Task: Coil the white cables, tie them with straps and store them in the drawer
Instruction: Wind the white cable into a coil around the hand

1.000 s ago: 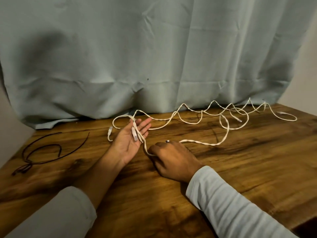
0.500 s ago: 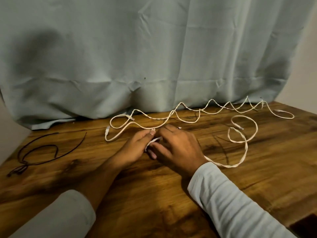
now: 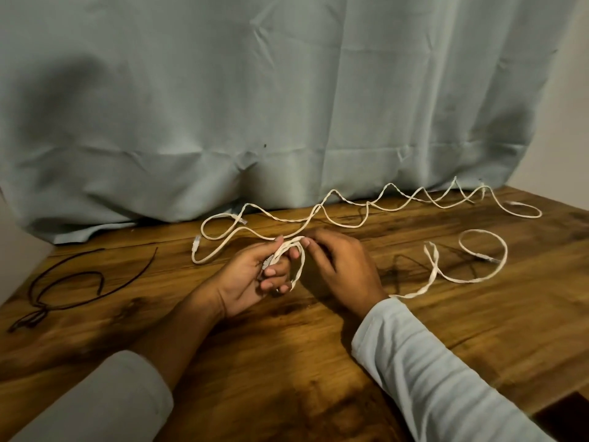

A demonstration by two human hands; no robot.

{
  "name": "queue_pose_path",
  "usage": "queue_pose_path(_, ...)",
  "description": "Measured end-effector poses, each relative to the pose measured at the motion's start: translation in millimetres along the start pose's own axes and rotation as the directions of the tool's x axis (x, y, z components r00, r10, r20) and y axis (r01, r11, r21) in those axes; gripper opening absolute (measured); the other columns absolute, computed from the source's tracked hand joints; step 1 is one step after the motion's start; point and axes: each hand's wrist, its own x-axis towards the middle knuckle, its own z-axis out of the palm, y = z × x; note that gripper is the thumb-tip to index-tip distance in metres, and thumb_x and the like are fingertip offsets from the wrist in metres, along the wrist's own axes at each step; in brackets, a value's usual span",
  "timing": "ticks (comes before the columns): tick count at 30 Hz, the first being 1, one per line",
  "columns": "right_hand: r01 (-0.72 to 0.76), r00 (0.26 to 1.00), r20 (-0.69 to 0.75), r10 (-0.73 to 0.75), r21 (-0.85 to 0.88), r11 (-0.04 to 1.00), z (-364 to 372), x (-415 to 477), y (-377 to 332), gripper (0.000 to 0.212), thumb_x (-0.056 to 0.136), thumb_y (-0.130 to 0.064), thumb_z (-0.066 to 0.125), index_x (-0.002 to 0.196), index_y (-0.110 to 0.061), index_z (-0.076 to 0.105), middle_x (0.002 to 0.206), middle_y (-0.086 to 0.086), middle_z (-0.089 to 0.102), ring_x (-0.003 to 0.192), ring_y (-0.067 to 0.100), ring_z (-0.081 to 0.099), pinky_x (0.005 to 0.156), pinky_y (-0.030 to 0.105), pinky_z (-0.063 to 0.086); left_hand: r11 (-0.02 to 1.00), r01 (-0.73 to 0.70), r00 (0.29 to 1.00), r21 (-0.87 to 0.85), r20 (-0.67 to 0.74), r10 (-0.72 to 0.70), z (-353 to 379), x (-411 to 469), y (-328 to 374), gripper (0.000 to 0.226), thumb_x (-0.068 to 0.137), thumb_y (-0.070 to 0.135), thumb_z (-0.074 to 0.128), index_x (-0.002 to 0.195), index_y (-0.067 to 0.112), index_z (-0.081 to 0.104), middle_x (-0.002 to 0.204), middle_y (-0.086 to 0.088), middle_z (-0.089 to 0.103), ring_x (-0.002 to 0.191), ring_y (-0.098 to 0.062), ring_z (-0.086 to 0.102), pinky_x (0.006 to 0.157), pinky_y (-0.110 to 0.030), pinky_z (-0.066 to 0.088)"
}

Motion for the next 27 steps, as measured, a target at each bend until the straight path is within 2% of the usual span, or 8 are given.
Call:
queue_pose_path(3,-0.048,0.999,-0.011,0.048,0.041,0.998,0,-1,2,0.031,0.105,-0.048,0.046,0.101,-0.026,0.069,0.087,-0.009,0.07,0.079,0.012,0.064,0.07,0.042,0.052,0.997,0.016,0.999,-0.073,0.049,-0.013,-2,-2,0,0.037,0.108,0.034,0.039,0.101,0.006,0.062,0.059,0.003,0.042,0.044,-0.008,0.039,0.066,-0.032,0.042)
queue_pose_path(7,0.01,1.0,0.008,-0.009,-0.073,0.997,1,-2,-2,0.027,0.108,-0.046,0.039,0.106,-0.031,0.061,0.093,-0.004,0.071,0.083,0.018,0.065,0.07,0.041,0.052,0.982,0.068,0.99,-0.179,0.137,-0.043,-1,-2,3,0.033,0.108,0.034,0.04,0.095,0.011,0.06,0.062,0.003,0.043,0.054,-0.011,0.045,0.075,-0.032,0.048)
queue_pose_path(10,0.042,0.997,0.078,-0.026,-0.204,0.978,0,-1,-7,0.027,0.108,-0.043,0.037,0.127,-0.034,0.054,0.101,0.004,0.072,0.089,0.029,0.068,0.07,0.04,0.051,0.96,0.076,0.984,-0.271,0.175,-0.029,2,-2,4,0.031,0.108,0.035,0.038,0.089,0.014,0.053,0.066,0.001,0.046,0.063,-0.015,0.052,0.083,-0.034,0.049)
queue_pose_path(14,0.058,0.958,0.279,0.066,-0.415,0.908,3,-3,-18,0.067,0.104,-0.042,0.045,0.162,-0.024,0.017,0.125,0.014,0.067,0.104,0.038,0.068,0.08,0.044,0.052,0.914,-0.046,0.999,-0.404,0.004,0.052,-1,-1,6,0.03,0.107,0.035,0.041,0.086,0.017,0.055,0.057,0.007,0.043,0.054,-0.01,0.049,0.08,-0.032,0.053)
queue_pose_path(18,0.175,0.955,0.294,-0.024,-0.5,0.848,9,-6,-27,0.04,0.101,-0.036,0.051,0.136,-0.016,0.051,0.12,0.01,0.068,0.103,0.032,0.067,0.083,0.04,0.049,0.878,-0.186,0.975,-0.441,-0.193,0.109,-11,1,12,0.025,0.106,0.03,0.045,0.096,0.014,0.061,0.056,0.008,0.04,0.053,-0.007,0.046,0.075,-0.03,0.054)
queue_pose_path(21,0.257,0.942,0.318,-0.105,-0.486,0.835,12,-8,-32,0.024,0.1,-0.034,0.051,0.113,-0.019,0.064,0.106,0.006,0.069,0.094,0.031,0.067,0.08,0.039,0.046,0.866,-0.241,0.957,-0.439,-0.256,0.136,-9,3,14,0.02,0.103,0.027,0.049,0.095,0.015,0.062,0.066,0.006,0.051,0.063,-0.009,0.059,0.079,-0.032,0.057)
queue_pose_path(24,0.353,0.918,0.34,-0.205,-0.466,0.811,15,-8,-33,0.021,0.098,-0.034,0.053,0.098,-0.019,0.069,0.092,0.005,0.069,0.082,0.031,0.068,0.073,0.037,0.045,0.865,-0.284,0.942,-0.414,-0.286,0.173,-3,6,14,0.015,0.098,0.025,0.051,0.094,0.016,0.062,0.096,-0.005,0.075,0.091,-0.022,0.076,0.092,-0.037,0.058)
queue_pose_path(27,0.42,0.885,0.379,-0.268,-0.404,0.813,13,-7,-36,0.019,0.096,-0.034,0.054,0.093,-0.02,0.067,0.091,0.005,0.07,0.08,0.029,0.066,0.073,0.036,0.046,0.901,-0.286,0.94,-0.327,-0.28,0.196,-2,8,10,0.013,0.098,0.024,0.049,0.097,0.016,0.059,0.124,-0.017,0.072,0.118,-0.031,0.069,0.104,-0.04,0.051)
